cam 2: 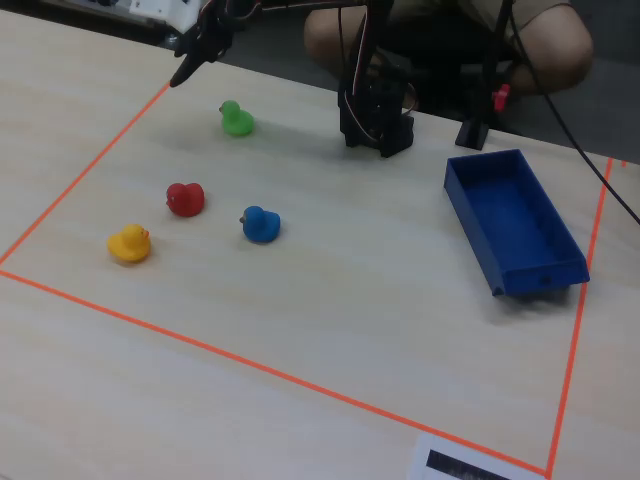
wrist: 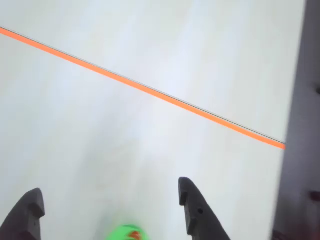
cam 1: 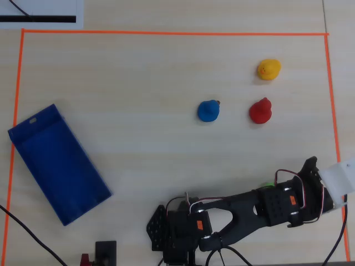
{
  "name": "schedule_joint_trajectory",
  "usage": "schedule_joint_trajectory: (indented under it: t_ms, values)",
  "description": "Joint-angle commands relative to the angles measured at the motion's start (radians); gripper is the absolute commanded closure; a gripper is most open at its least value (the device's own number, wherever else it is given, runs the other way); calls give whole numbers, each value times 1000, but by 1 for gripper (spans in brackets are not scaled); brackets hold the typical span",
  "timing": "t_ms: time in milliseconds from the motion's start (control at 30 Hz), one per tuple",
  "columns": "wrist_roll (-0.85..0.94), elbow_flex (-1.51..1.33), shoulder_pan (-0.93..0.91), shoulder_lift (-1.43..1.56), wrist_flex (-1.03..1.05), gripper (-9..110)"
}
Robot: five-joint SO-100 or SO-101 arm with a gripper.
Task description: Grasp green duck and put it into box.
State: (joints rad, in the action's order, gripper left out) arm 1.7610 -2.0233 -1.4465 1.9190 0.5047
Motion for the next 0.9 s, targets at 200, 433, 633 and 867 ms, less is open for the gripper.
schedule_joint_trajectory:
  t_ms: [200,433,633,867]
  values:
    - [94,-135,-98,109,-38,66]
    - [160,-319,-118,178,-48,66]
    - [166,-391,-112,209,-43,66]
    - [170,-446,-110,204,-92,66]
